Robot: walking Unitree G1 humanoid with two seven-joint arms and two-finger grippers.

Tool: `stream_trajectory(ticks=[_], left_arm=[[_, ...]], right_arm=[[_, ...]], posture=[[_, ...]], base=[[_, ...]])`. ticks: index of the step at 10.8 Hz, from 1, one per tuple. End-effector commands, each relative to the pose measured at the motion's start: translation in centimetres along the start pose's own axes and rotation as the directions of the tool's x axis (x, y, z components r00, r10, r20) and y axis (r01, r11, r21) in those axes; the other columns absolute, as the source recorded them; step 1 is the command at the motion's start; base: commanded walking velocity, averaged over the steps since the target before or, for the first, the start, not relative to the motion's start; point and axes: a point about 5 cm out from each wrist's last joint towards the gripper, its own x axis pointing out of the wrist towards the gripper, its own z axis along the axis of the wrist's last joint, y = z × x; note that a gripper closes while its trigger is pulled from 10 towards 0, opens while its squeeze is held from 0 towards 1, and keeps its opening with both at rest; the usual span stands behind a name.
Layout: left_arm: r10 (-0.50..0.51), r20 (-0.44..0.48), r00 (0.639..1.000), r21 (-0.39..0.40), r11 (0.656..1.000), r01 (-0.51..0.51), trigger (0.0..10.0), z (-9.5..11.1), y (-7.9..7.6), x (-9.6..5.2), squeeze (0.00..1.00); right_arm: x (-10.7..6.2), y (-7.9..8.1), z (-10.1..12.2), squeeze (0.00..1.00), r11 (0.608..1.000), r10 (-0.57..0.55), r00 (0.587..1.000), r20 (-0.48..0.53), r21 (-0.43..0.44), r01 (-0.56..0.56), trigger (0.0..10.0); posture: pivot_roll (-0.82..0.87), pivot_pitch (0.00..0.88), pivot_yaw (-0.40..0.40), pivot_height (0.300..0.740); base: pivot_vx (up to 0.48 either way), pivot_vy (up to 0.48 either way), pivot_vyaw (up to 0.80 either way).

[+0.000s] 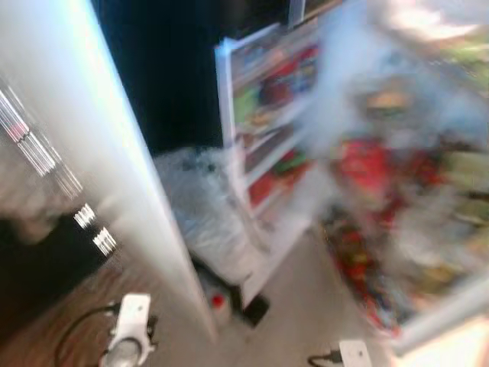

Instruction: Restocking fridge

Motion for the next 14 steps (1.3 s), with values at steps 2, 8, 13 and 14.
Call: stream_trajectory(ticks=[2,8,13,14], left_arm=[[0.01,-0.052,0.999,0.043,0.999,-0.008,10.0,-1.1,0.8,-0.3,0.0],[0.133,-0.107,0.985,0.018,0.991,-0.131,10.0,-2.6,3.7,-1.0,0.0],[0.096,-0.097,0.991,0.031,0.995,-0.093,10.0,-2.1,2.3,-0.7,0.0],[0.098,-0.09,0.991,0.025,0.995,-0.097,10.0,-1.9,2.3,-0.6,0.0]], right_arm=[[0.0,1.0,-0.1,0.0,0.999,0.016,1.0,-0.01,0.028,-0.015,10.0],[0.4,2.5,2.8,0.0,0.999,0.043,0.995,0.089,0.014,-0.045,10.0],[0.2,-0.9,3.5,0.0,0.961,-0.155,0.974,0.168,0.255,0.11,10.0],[0.0,-1.3,2.8,0.0,0.951,-0.194,0.967,0.166,0.274,0.144,10.0]], posture=[[-0.08,0.0,0.104,0.74],[-0.08,0.0,0.049,0.74],[-0.1,0.003,0.071,0.74],[-0.11,0.013,0.058,0.74]], base=[[0.0,0.0,-0.72],[0.0,0.0,-0.07],[0.0,0.0,0.0],[0.0,0.0,0.0]])
